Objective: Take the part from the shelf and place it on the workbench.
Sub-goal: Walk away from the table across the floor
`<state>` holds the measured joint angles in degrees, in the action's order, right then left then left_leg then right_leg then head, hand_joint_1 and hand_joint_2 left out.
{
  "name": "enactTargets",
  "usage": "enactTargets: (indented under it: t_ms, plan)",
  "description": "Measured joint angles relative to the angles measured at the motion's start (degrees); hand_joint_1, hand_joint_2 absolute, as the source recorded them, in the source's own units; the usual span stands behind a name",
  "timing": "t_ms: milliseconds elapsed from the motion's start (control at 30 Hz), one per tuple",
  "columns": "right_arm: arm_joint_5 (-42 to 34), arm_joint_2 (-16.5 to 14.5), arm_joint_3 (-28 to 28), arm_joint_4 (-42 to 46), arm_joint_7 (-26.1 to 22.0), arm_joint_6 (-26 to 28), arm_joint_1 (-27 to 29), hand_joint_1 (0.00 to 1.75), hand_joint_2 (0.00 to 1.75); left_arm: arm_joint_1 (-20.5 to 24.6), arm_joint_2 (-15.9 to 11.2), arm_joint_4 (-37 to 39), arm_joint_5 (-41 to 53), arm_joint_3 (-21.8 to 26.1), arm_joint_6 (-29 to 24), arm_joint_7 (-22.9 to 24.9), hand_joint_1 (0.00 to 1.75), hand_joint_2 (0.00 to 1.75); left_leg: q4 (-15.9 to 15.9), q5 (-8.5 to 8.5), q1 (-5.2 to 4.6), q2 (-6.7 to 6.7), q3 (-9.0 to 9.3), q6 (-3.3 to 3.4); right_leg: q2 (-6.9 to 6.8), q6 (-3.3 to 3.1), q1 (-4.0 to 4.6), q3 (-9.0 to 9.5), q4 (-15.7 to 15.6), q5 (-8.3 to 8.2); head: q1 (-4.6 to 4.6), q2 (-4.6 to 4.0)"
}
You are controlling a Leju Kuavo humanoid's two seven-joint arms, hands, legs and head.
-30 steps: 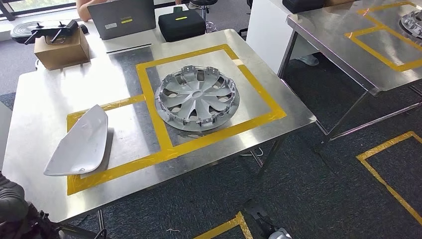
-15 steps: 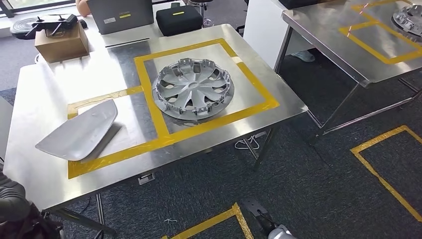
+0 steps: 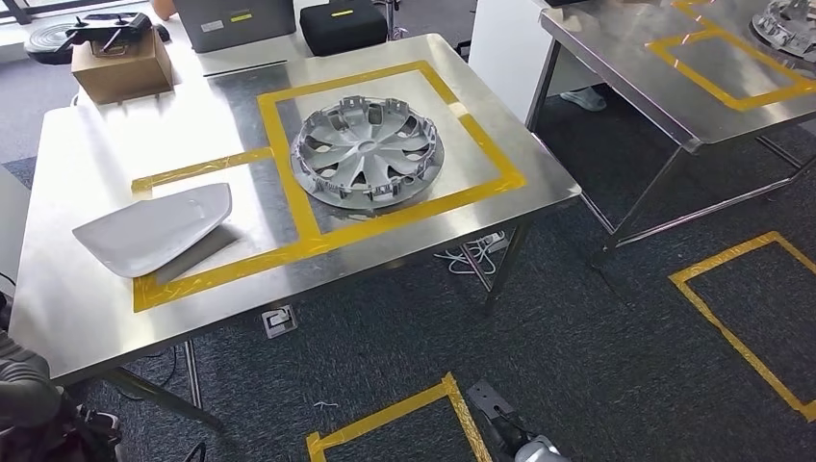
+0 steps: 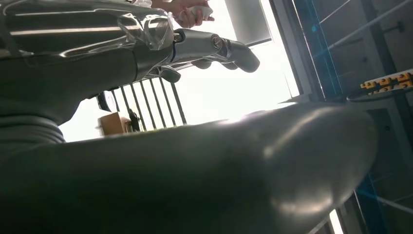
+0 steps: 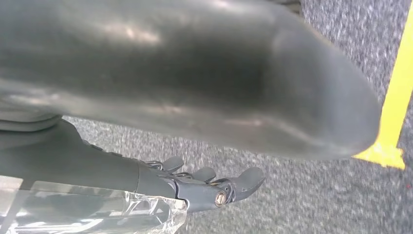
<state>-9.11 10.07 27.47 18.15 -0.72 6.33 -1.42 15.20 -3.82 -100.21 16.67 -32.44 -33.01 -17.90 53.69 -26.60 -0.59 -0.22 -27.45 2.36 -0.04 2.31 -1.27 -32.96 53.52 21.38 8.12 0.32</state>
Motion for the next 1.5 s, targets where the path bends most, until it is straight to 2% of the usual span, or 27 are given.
enactTargets:
  t_ms: [67, 167, 233, 267, 333, 400, 433, 533, 567, 633, 667, 700, 767, 833, 900, 933, 1000, 1033, 1100, 1167, 1200, 1233, 1267, 1333, 1400, 1433, 1500]
  plan:
    - [0.0, 0.0, 0.2, 0.0, 0.1, 0.0, 0.1, 0.00, 0.00, -0.1, 0.0, 0.0, 0.0, 0.0, 0.0, 0.0, 0.00, 0.00, -0.7, 0.98, 0.19, 0.25, -0.48, 0.70, -0.01, 0.12, -0.03, -1.17, 1.8, 1.51, 0.05, -0.01]
    - [-0.1, 0.1, 0.3, -0.1, 0.1, 0.1, 0.2, 0.00, 0.00, -0.4, 0.0, 0.0, 0.0, -0.1, 0.0, 0.0, 0.00, 0.00, -0.7, 2.45, 0.24, 0.53, -2.35, 1.38, -0.01, -0.68, -0.14, -5.23, 12.6, 8.07, 0.14, -0.01]
    - [-0.2, 0.1, 0.4, -0.1, 0.1, 0.2, 0.3, 0.00, 0.00, -0.5, 0.0, 0.0, 0.0, -0.1, 0.0, 0.2, 0.00, 0.00, -0.3, 3.39, 0.19, 0.58, -3.96, 1.32, -0.02, 0.08, -0.22, -6.28, 18.2, 9.65, 0.14, 0.00]
    - [-0.3, 0.2, 0.5, -0.1, 0.1, 0.3, 0.3, 0.00, 0.00, -0.6, 0.0, 0.0, -0.1, -0.1, 0.0, 0.3, 0.00, 0.00, 0.0, 3.83, 0.21, 0.59, -4.79, 1.20, -0.02, 0.80, -0.29, -5.32, 18.1, 8.93, 0.14, 0.00]
    - [-0.6, 0.2, 0.6, -0.2, 0.1, 0.6, 0.3, 0.00, 0.00, -0.6, 0.0, 0.0, -0.2, -0.1, 0.1, 0.3, 0.00, 0.00, 0.6, 4.63, 0.27, 0.55, -6.27, 0.77, -0.02, 1.91, -0.46, -0.23, 11.4, 6.71, 0.14, 0.00]
    - [-0.9, 0.4, 0.7, -0.2, 0.1, 0.8, 0.3, 0.00, 0.00, -0.5, 0.1, 0.0, -0.2, -0.1, 0.1, 0.3, 0.00, 0.00, 0.9, 5.51, 0.20, 0.55, -7.20, 0.14, 0.04, 1.61, -0.26, 5.14, 3.1, 6.39, 0.11, 0.00]
    - [-0.9, 0.5, 0.7, -0.2, 0.1, 0.9, 0.3, 0.00, 0.00, -0.5, 0.1, 0.0, -0.3, -0.2, 0.1, 0.3, 0.00, 0.00, 0.9, 5.98, 0.18, 0.57, -7.43, -0.16, 0.11, 1.15, -0.08, 6.40, 0.9, 6.68, 0.10, -0.01]
    - [-1.1, 0.6, 0.9, -0.3, 0.1, 0.9, 0.5, 0.00, 0.00, -0.5, 0.1, 0.0, -0.4, -0.3, 0.1, 0.3, 0.00, 0.00, 1.1, 6.35, 0.26, 0.50, -8.17, -1.04, 0.12, -0.39, -0.16, 5.76, 0.0, 5.78, 0.07, -0.01]
    - [-1.1, 0.6, 0.9, -0.3, 0.1, 0.9, 0.6, 0.00, 0.00, -0.5, 0.1, 0.0, -0.4, -0.3, 0.1, 0.3, 0.00, 0.00, 2.3, 4.75, 0.32, 0.42, -8.73, -1.37, 0.05, -1.09, -0.30, 5.21, 0.0, 5.21, 0.06, -0.01]
    - [-1.1, 0.6, 0.9, -0.3, 0.1, 0.9, 0.6, 0.00, 0.00, -0.5, 0.1, 0.0, -0.4, -0.4, 0.1, 0.3, 0.00, 0.00, 8.1, -0.92, 0.57, 0.31, -10.48, -1.97, -0.09, -2.11, -0.34, 3.88, 0.0, 3.97, 0.03, 0.00]
    - [-1.1, 0.6, 0.9, -0.3, 0.1, 0.9, 0.6, 0.00, 0.00, -0.6, 0.1, 0.0, -0.5, -0.5, 0.1, 0.3, 0.00, 0.00, 12.2, -3.65, 0.74, 0.29, -11.39, -2.21, -0.13, -2.34, -0.26, 3.12, 0.0, 3.36, 0.03, -0.01]
    - [-1.1, 0.6, 1.0, -0.3, 0.1, 0.9, 0.6, 0.00, 0.00, -0.6, 0.1, 0.0, -0.5, -0.5, 0.1, 0.3, 0.00, 0.00, 15.7, -5.06, 0.91, 0.28, -11.94, -2.39, -0.16, -2.35, -0.19, 2.33, 0.1, 2.79, 0.03, -0.01]
    - [-1.2, 0.5, 1.0, -0.4, 0.1, 0.9, 0.6, 0.00, 0.00, -0.6, 0.1, 0.1, -0.6, -0.6, 0.1, 0.3, 0.00, 0.00, 17.8, -4.02, 1.15, 0.28, -10.68, -2.55, -0.17, -2.14, -0.15, 0.71, 0.5, 1.75, 0.02, -0.01]
    - [-1.2, 0.5, 1.0, -0.4, 0.1, 0.9, 0.7, 0.00, 0.00, -0.6, 0.0, 0.2, -0.7, -0.6, 0.1, 0.3, 0.00, 0.00, 12.1, -1.28, 1.23, 0.23, -5.64, -2.25, -0.11, -1.77, -0.18, -0.56, 0.7, 0.78, 0.02, 0.00]
    - [-1.4, 0.4, 1.1, -0.5, 0.1, 0.9, 0.8, 0.00, 0.00, -0.4, 0.1, 0.2, -1.0, -0.7, 0.1, 0.3, 0.00, 0.00, 3.9, -1.50, 0.98, 0.13, -0.05, -1.68, -0.06, -1.05, -0.14, -1.25, 0.8, -0.22, 0.03, -0.01]
    - [-1.4, 0.3, 1.1, -0.5, 0.1, 1.0, 0.8, 0.00, 0.00, -0.3, 0.1, 0.2, -1.1, -0.7, 0.1, 0.2, 0.00, 0.00, 1.4, -2.13, 0.76, 0.09, 1.41, -1.37, -0.06, -0.61, -0.21, -1.45, 0.7, -0.72, 0.03, -0.01]
    - [-1.6, 0.2, 1.1, -0.6, 0.1, 1.1, 1.1, 0.00, 0.00, -0.3, 0.1, 0.2, -1.3, -0.7, 0.1, 0.1, 0.00, 0.00, 0.0, -1.87, 0.48, 0.14, 1.51, -0.62, -0.07, 0.33, -0.32, -1.80, 0.4, -1.73, 0.04, -0.01]
    - [-1.6, 0.1, 1.1, -0.6, 0.1, 1.2, 1.2, 0.00, 0.00, -0.3, 0.1, 0.2, -1.3, -0.7, 0.1, 0.0, 0.00, 0.00, -0.2, -1.15, 0.51, 0.23, 1.02, -0.16, -0.07, 0.41, -0.35, -2.20, 0.6, -1.45, 0.02, -0.01]
    - [-1.7, 0.1, 1.3, -0.8, 0.0, 1.4, 1.4, 0.00, 0.00, -0.4, 0.1, 0.2, -1.4, -0.7, 0.2, 0.0, 0.00, 0.00, -0.6, 0.55, 0.71, 0.45, -0.37, 0.74, -0.06, -0.22, -0.31, -3.80, 4.0, 2.03, 0.07, -0.02]
    - [-1.8, 0.1, 1.4, -0.8, 0.0, 1.5, 1.5, 0.00, 0.00, -0.5, 0.2, 0.2, -1.5, -0.7, 0.2, 0.0, 0.00, 0.00, -0.5, 2.08, 0.59, 0.55, -2.21, 1.08, -0.03, -0.83, -0.34, -6.07, 11.9, 7.42, 0.11, -0.02]
    - [-1.8, 0.1, 1.4, -0.9, 0.0, 1.6, 1.5, 0.00, 0.00, -0.6, 0.2, 0.2, -1.5, -0.7, 0.2, 0.0, 0.00, 0.00, -0.4, 2.79, 0.52, 0.58, -3.21, 1.04, -0.03, -0.58, -0.35, -6.79, 15.8, 8.91, 0.11, -0.02]
    - [-1.8, 0.1, 1.5, -0.9, 0.0, 1.6, 1.5, 0.00, 0.00, -0.6, 0.2, 0.2, -1.5, -0.7, 0.2, 0.0, 0.00, 0.00, -0.1, 3.47, 0.47, 0.61, -4.26, 0.97, -0.03, 0.01, -0.36, -6.82, 18.3, 9.14, 0.11, -0.02]
    - [-1.8, 0.1, 1.5, -0.9, 0.0, 1.6, 1.5, 0.00, 0.00, -0.6, 0.2, 0.2, -1.5, -0.7, 0.2, 0.0, 0.00, 0.00, 0.2, 4.10, 0.45, 0.62, -5.39, 0.85, -0.04, 0.79, -0.41, -5.78, 18.8, 8.22, 0.11, -0.02]
    - [-1.8, 0.1, 1.6, -0.9, 0.0, 1.6, 1.4, 0.00, 0.00, -0.6, 0.2, 0.2, -1.5, -0.7, 0.2, 0.0, 0.00, 0.00, 1.0, 5.21, 0.47, 0.60, -7.45, 0.44, -0.04, 1.76, -0.52, -0.71, 13.5, 6.11, 0.10, -0.01]
    - [-1.8, 0.2, 1.6, -0.9, 0.0, 1.6, 1.2, 0.00, 0.00, -0.6, 0.2, 0.2, -1.5, -0.7, 0.2, -0.1, 0.00, 0.00, 1.6, 6.24, 0.35, 0.61, -8.75, -0.17, 0.05, 1.13, -0.27, 5.40, 4.8, 7.03, 0.07, -0.01]
    - [-1.8, 0.2, 1.6, -0.9, 0.0, 1.6, 1.1, 0.00, 0.00, -0.5, 0.2, 0.2, -1.5, -0.7, 0.2, -0.1, 0.00, 0.00, 1.7, 6.81, 0.30, 0.66, -9.05, -0.49, 0.12, 0.58, -0.04, 6.96, 2.1, 7.83, 0.06, -0.01]
    - [-1.9, 0.1, 1.6, -1.0, 0.0, 1.7, 1.1, 0.00, 0.00, -0.6, 0.2, 0.2, -1.5, -0.7, 0.2, -0.2, 0.00, 0.00, 1.4, 7.90, 0.34, 0.74, -9.39, -1.11, 0.18, -0.48, 0.12, 6.85, 0.8, 7.76, 0.03, -0.02]
